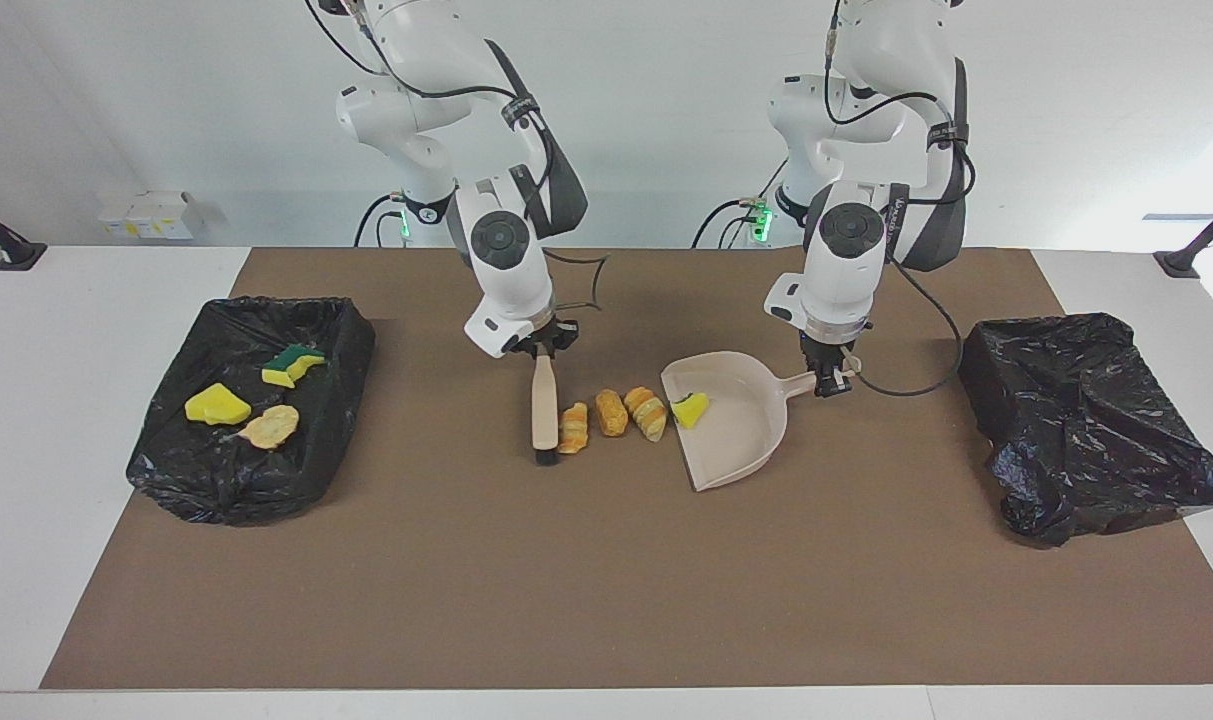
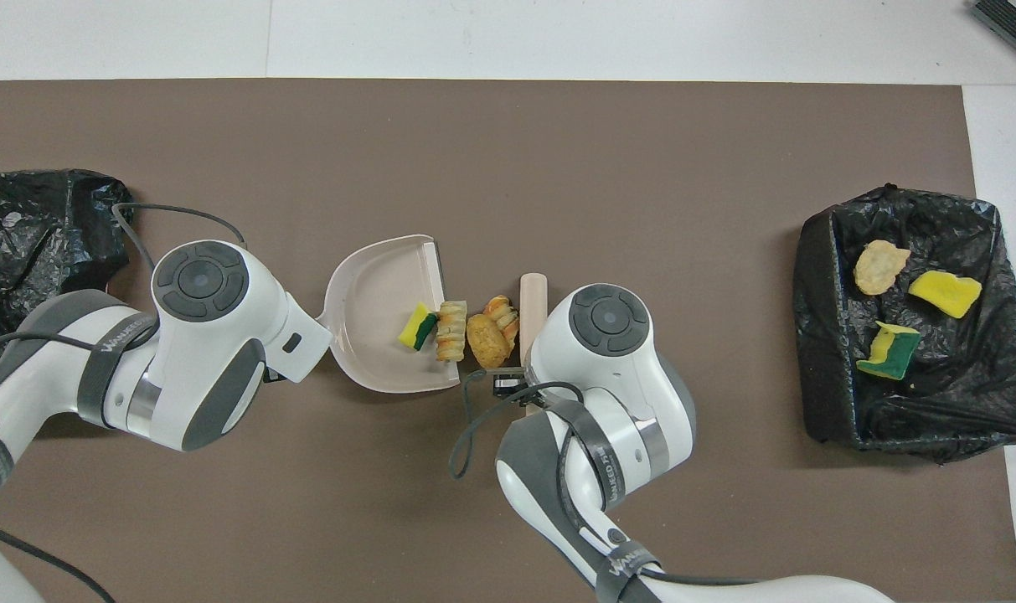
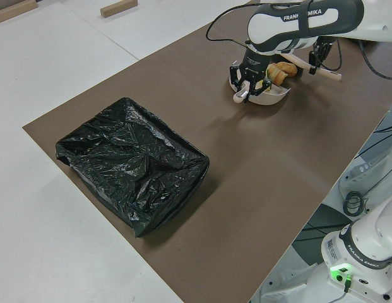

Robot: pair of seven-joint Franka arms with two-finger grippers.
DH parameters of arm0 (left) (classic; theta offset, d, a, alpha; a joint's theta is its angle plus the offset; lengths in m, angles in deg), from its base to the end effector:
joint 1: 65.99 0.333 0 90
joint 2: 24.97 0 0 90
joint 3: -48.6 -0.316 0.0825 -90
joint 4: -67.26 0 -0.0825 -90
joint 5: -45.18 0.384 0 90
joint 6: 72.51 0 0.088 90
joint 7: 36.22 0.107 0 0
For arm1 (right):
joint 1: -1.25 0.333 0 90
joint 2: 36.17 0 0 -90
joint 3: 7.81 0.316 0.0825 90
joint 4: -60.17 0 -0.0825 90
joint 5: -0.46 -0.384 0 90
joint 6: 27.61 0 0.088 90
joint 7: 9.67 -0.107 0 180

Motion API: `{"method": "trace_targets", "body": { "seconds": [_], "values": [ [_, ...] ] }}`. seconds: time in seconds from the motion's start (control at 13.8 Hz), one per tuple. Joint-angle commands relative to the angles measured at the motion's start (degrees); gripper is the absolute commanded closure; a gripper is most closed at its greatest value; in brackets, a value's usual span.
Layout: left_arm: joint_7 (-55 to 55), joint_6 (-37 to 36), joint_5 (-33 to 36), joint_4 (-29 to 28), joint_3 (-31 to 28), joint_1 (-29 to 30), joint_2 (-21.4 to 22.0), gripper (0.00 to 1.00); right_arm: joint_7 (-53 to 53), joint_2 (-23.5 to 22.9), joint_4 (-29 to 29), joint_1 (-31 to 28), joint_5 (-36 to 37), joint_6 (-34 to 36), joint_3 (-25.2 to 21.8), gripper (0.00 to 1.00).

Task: Sweep and dump trash in bin
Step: 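Sweep the last chunks into the dustpan with the right gripper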

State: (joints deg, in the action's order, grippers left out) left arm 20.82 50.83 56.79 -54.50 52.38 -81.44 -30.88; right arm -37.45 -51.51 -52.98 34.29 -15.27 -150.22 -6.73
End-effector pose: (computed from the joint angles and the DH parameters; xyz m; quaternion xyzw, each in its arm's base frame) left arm 0.5213 -0.1727 0.3569 -0.7460 0.6602 0.0609 0.0626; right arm 0.4843 0.3417 0.3274 -0.9919 0.0250 0.1022 0.0714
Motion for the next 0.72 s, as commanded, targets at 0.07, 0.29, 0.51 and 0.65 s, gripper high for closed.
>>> {"method": "trace_targets", "body": {
  "seconds": [0.07, 0.29, 0.51, 0.65],
  "values": [
    [0.70, 1.64, 1.31, -1.98, 0.08, 0.33, 1.08, 1.00, -3.86, -5.48, 7.50, 2.90, -5.09, -2.18, 0.06, 1.00],
    [0.70, 1.64, 1.23, -1.98, 0.08, 0.33, 1.08, 1.00, -4.74, -7.59, 9.60, 4.56, -8.52, -6.75, 0.15, 1.00],
    [0.70, 1.73, 1.23, -1.98, 0.08, 0.42, 1.08, 1.00, -7.90, -10.75, 12.33, 7.64, -12.12, -12.45, 0.15, 1.00],
    [0.79, 1.73, 1.31, -1.98, 0.08, 0.42, 1.08, 1.00, -9.05, -11.55, 14.36, 7.92, -13.01, -12.57, 0.15, 1.00]
  ]
}}
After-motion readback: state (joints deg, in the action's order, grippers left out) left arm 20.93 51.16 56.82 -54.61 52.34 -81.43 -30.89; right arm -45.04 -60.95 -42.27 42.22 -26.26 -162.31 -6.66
